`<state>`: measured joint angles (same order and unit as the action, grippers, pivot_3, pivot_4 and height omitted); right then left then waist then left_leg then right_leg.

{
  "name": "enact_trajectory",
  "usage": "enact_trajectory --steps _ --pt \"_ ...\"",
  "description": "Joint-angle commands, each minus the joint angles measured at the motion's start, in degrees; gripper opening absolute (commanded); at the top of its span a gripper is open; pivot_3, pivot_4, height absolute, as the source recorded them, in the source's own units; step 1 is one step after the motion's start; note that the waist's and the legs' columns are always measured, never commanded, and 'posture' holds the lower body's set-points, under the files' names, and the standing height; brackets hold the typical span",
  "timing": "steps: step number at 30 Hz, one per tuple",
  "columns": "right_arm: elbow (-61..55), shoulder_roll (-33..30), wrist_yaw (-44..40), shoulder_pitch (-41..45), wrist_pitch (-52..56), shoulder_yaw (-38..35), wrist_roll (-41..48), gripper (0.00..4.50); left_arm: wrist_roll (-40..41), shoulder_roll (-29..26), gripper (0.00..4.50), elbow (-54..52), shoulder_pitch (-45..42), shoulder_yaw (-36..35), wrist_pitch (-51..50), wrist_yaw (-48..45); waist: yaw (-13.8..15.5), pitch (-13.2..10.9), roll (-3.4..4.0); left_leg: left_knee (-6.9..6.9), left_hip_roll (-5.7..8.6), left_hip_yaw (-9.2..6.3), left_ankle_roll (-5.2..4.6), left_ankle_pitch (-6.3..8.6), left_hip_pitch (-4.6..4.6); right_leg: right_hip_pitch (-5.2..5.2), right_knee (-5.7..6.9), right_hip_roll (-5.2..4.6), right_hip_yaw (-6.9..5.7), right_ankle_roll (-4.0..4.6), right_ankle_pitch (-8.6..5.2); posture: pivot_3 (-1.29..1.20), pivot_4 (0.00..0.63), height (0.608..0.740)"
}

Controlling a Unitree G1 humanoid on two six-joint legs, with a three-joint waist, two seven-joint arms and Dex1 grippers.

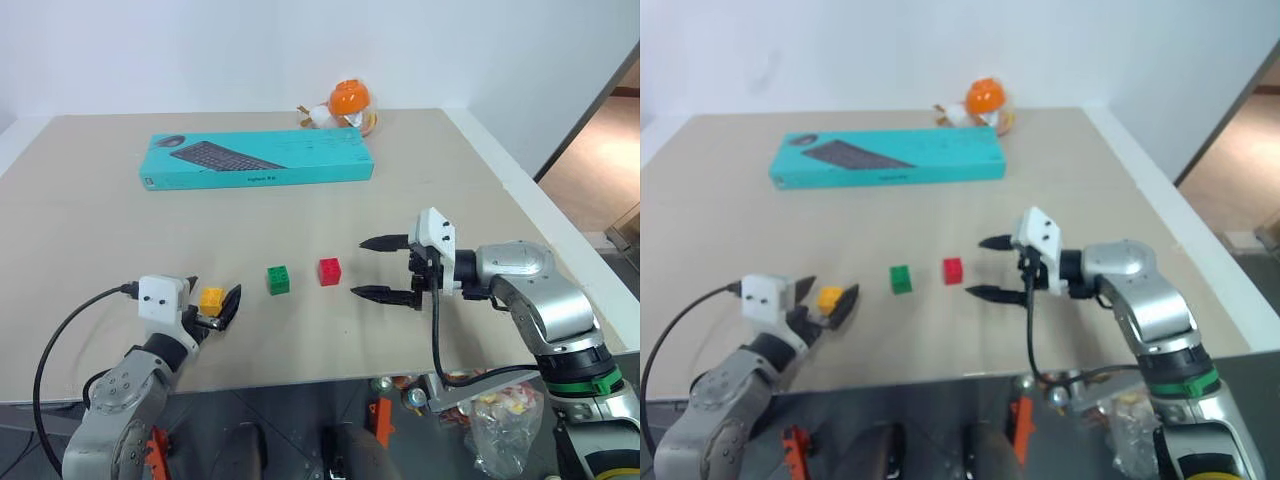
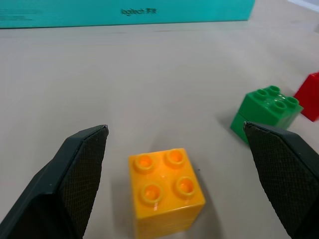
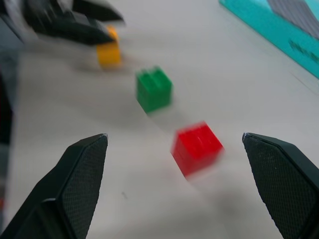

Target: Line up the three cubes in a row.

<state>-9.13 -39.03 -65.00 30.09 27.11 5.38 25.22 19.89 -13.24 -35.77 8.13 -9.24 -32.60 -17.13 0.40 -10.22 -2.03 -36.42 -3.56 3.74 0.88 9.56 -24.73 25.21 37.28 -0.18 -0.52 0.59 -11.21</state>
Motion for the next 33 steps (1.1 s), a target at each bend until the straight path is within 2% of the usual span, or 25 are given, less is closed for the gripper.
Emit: enact_trajectory --steps 1,7,16,19,21,22,23,26,33 --pt "-2.7 0.3 -2.3 0.7 -0.1 -2.4 4.2 4.50 0.3 -1.4 4.48 -0.1 0.4 0.4 0.1 -0.5 0.0 0.0 0.00 0.00 0.00 0.00 0.02 0.01 -0.02 0.00 0.00 0.00 -0.01 0.00 0.00 0.00 0.150 0.740" --pt "-4.0 0.2 -5.6 -0.5 1.0 -2.3 8.1 4.50 -0.7 -2.2 4.48 2.1 0.7 0.7 0.6 0.4 0.0 0.0 0.00 0.00 0.00 -0.01 0.05 0.06 -0.02 0.01 0.00 -0.03 0.01 0.00 0.00 0.00 0.150 0.740" --pt "-3.3 -0.4 -6.8 -0.9 -1.4 -1.0 5.8 4.50 -2.2 -2.1 4.48 4.1 -0.3 1.5 2.0 0.9 0.0 0.0 0.00 0.00 0.00 -0.04 0.06 0.08 0.01 0.04 -0.01 -0.05 0.01 0.01 -0.01 0.00 0.150 0.740" --pt "-3.0 -0.3 -6.8 -0.9 -2.1 -0.8 5.0 4.50 -3.0 -2.5 3.65 4.2 -0.6 1.9 2.9 0.7 0.0 0.0 0.00 0.00 0.00 -0.04 0.10 0.10 0.00 0.04 -0.01 -0.04 0.02 0.02 -0.01 0.00 0.150 0.740" --pt "-2.8 -0.3 -6.8 -0.9 -2.3 -0.7 4.6 4.50 -3.5 -2.9 2.89 4.3 -0.8 2.2 3.4 0.6 0.0 0.0 0.00 0.00 0.00 -0.05 0.11 0.10 0.00 0.05 -0.02 -0.05 0.02 0.01 -0.01 0.00 0.150 0.740" --pt "-2.8 -0.2 -6.8 -0.9 -2.5 -0.7 4.5 4.50 -3.6 -3.0 2.69 4.5 -1.0 2.4 3.5 0.6 0.0 0.0 0.00 0.00 0.00 -0.05 0.11 0.10 0.00 0.05 -0.02 -0.05 0.02 0.01 -0.01 0.00 0.150 0.740" --pt "-2.7 -0.2 -6.8 -1.0 -2.6 -0.6 4.3 4.50 -3.7 -3.0 2.17 4.6 -1.2 2.5 3.6 0.7 0.0 0.0 0.00 0.00 0.00 -0.04 0.11 0.10 0.00 0.05 -0.02 -0.04 0.01 0.02 -0.01 0.00 0.150 0.740" --pt "-2.7 0.0 -6.7 -1.0 -2.9 -0.5 3.8 4.50 -3.9 -2.8 1.35 5.0 -1.7 2.8 3.6 0.7 0.0 0.0 0.00 0.00 0.00 -0.04 0.10 0.10 -0.02 0.05 -0.02 -0.05 0.01 0.02 -0.01 0.00 0.150 0.740" --pt "-2.6 0.1 -6.5 -0.9 -3.7 -0.3 2.7 4.50 -4.4 -5.7 1.37 5.4 -2.2 3.9 4.1 -2.0 0.0 0.0 0.00 0.01 0.00 -0.04 0.11 0.11 -0.02 0.06 -0.02 -0.04 0.00 0.02 -0.01 0.00 0.150 0.740"
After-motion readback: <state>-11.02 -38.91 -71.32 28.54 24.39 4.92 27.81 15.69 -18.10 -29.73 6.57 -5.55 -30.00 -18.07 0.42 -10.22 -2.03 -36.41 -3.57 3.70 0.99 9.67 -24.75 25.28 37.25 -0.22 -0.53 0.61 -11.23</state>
